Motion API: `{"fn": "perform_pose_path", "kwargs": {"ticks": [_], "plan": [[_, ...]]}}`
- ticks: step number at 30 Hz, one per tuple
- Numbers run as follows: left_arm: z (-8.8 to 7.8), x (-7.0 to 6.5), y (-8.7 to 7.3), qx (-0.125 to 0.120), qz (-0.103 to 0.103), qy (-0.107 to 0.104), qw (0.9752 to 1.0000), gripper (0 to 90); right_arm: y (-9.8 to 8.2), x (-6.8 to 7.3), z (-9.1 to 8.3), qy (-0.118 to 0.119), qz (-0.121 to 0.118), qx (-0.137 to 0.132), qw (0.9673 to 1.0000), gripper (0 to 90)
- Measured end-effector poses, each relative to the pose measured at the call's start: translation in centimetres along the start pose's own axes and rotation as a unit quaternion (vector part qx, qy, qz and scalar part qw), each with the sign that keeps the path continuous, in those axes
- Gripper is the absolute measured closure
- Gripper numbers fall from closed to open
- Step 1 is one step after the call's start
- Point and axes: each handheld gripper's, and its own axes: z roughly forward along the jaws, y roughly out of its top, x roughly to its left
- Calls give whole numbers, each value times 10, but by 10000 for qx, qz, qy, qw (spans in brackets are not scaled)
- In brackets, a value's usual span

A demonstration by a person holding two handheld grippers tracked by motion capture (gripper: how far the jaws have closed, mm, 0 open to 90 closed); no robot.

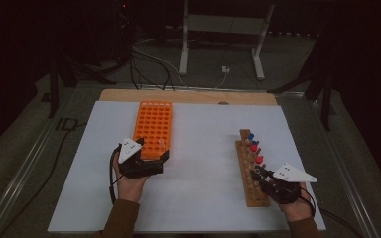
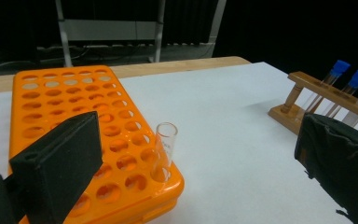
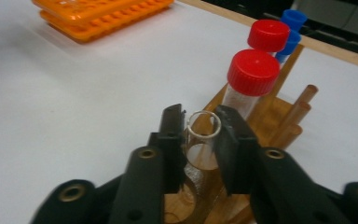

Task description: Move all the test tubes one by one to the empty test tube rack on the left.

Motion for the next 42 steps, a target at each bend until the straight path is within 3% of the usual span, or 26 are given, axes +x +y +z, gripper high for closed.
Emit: {"fn": "perform_pose_path", "kwargs": {"ticks": [9, 26, 31, 36, 42], "plan": [[-2, 2, 1, -20, -2, 3, 10000, 16, 8, 0, -6, -22, 6, 47, 10000, 764], [-1, -3, 1, -64, 97, 25, 9999, 16, 47, -3, -33, 111, -61, -246, 9996, 765], [-2, -5, 2, -136, 136, -1, 9998, 16, 56, -2, -32, 139, -100, -344, 9993, 765], [-4, -8, 4, -210, 209, -63, 9995, 16, 65, 2, -31, 338, -101, -452, 9984, 765], [-4, -17, 8, -178, 268, -204, 9993, 16, 71, 5, -16, 546, 8, -467, 9974, 765]]}}
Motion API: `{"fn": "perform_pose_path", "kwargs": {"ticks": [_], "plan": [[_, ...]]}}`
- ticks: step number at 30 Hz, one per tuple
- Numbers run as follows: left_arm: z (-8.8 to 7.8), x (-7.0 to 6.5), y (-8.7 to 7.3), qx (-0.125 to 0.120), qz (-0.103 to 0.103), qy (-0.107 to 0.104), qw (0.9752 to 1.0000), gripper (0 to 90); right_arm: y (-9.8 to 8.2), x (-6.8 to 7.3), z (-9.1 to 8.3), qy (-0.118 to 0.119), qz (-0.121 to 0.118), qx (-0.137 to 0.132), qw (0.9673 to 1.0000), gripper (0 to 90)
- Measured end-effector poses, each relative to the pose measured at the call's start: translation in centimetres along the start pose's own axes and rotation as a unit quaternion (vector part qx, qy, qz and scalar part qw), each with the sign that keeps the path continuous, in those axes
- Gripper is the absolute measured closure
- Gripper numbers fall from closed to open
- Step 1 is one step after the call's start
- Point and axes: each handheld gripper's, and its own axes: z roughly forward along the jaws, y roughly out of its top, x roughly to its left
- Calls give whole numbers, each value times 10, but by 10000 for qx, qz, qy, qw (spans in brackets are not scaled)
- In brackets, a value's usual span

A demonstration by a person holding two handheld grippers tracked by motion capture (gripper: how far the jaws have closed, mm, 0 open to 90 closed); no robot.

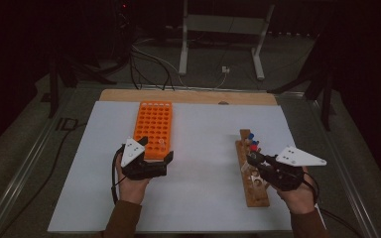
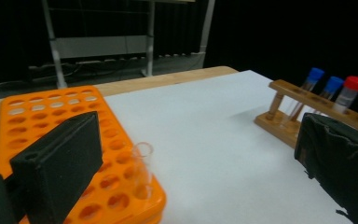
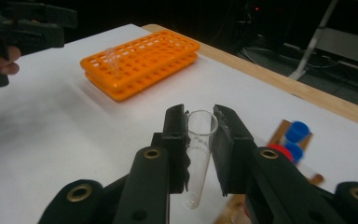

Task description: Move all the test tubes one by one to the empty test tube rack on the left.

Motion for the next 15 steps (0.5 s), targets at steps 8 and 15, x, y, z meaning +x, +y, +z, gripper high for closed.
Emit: {"fn": "perform_pose_path", "kwargs": {"ticks": [8, 15], "plan": [[2, -8, 7, 40, -34, -178, 9998, 18, 8, 5, 25, 139, 85, 91, 9998, 764], [11, -24, 13, 104, 215, -323, 9992, 37, 15, 10, 42, 313, 152, 90, 9994, 764]]}}
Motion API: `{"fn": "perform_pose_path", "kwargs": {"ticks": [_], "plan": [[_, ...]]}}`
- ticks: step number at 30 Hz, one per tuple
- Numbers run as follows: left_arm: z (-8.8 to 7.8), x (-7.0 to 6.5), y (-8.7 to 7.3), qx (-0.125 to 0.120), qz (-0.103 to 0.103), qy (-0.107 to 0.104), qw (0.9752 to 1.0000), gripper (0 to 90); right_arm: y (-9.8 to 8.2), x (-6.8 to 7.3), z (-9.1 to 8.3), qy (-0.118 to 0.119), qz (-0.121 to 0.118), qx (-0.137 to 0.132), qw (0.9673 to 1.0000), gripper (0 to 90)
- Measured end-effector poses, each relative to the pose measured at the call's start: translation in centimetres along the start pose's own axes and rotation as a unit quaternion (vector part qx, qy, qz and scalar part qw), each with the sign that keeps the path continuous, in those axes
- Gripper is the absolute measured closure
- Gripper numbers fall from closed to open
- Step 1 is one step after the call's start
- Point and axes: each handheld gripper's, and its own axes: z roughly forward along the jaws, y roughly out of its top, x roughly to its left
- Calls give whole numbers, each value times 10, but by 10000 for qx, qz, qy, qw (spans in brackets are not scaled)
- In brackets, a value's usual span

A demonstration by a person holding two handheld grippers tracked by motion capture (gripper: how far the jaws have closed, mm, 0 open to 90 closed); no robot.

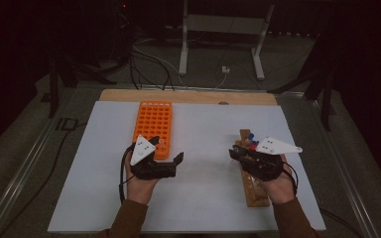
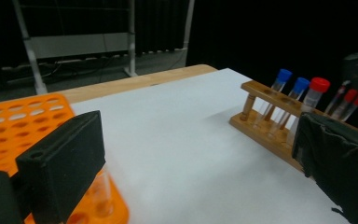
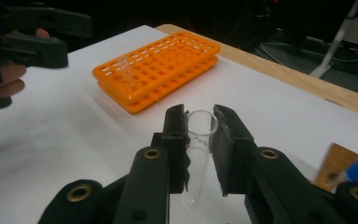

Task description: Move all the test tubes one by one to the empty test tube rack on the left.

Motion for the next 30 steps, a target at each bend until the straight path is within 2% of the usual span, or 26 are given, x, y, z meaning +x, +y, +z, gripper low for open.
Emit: {"fn": "perform_pose_path", "kwargs": {"ticks": [4, 13, 17, 24, 27, 30], "plan": [[8, -11, 1, 18, 186, 21, 9998, 65, 2, 4, 7, 88, 6, -10, 10000, 764], [31, -31, -2, 180, 267, -301, 9990, 81, 4, 12, 20, 194, 58, 26, 9998, 764], [40, -40, -4, 278, 348, -467, 9979, 166, 6, 18, 26, 240, 25, 46, 9997, 764], [52, -56, -8, 436, 505, -654, 9956, 211, 8, 23, 33, 304, 18, 71, 9995, 764], [56, -62, -9, 483, 595, -708, 9945, 285, 8, 26, 35, 342, 20, 82, 9994, 764], [59, -66, -11, 473, 653, -859, 9930, 452, 8, 28, 36, 380, -4, 92, 9992, 763]]}}
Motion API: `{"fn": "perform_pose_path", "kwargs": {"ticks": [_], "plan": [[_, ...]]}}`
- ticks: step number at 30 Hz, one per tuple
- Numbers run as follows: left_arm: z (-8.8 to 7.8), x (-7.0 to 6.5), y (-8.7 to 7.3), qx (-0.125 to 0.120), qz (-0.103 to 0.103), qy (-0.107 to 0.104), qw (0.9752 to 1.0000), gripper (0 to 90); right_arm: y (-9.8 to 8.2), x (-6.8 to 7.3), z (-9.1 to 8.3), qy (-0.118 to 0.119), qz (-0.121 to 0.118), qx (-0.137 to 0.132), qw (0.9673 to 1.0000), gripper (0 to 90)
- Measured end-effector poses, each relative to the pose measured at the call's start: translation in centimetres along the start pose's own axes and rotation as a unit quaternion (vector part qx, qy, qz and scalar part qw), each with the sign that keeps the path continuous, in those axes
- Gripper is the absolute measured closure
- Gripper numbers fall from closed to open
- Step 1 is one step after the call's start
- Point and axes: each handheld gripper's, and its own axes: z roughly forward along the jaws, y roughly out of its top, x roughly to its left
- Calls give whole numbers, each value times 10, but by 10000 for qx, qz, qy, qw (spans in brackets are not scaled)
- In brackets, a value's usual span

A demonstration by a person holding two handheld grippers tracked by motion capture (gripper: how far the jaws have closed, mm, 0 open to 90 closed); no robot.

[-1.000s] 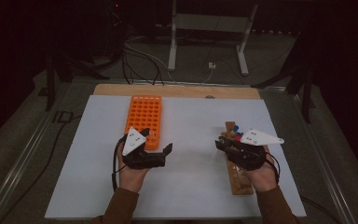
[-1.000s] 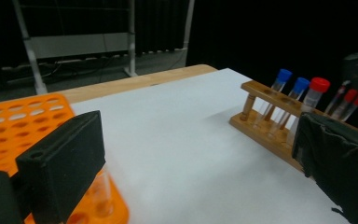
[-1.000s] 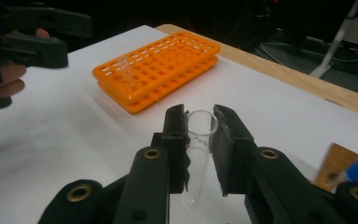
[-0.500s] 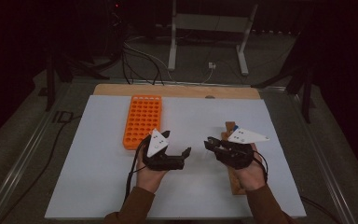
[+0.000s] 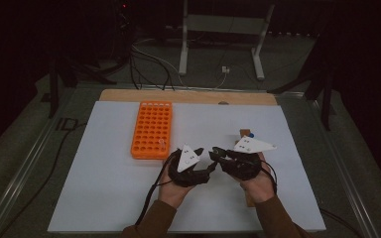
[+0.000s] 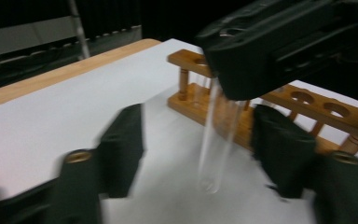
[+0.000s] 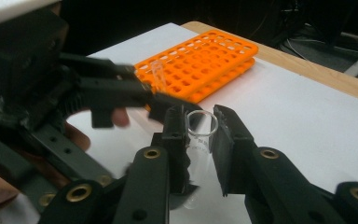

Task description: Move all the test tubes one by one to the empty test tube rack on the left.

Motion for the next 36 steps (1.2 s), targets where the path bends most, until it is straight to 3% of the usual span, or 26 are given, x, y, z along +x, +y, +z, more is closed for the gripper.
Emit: {"fn": "perform_pose_path", "kwargs": {"ticks": [7, 10, 16, 21, 28, 36], "plan": [[0, -4, -1, -20, 166, -156, 9997, 745, -1, 3, 2, 71, -19, 58, 10000, 763], [-1, -5, -1, -18, 226, -140, 9996, 757, -2, 2, 2, 140, -5, 61, 9999, 754], [-7, 1, -3, -40, 190, 3, 9998, 759, -5, -6, -5, 372, 221, -125, 9990, 385], [-18, 12, -8, -21, 78, 151, 9999, 759, -10, -11, -14, -12, 185, -232, 9996, 158], [-31, 26, -9, -75, 65, 378, 9992, 758, -19, -14, -27, -295, 151, -280, 9991, 50], [-45, 41, -10, -232, -29, 622, 9978, 758, -27, -19, -40, -529, 238, -384, 9976, 9]]}}
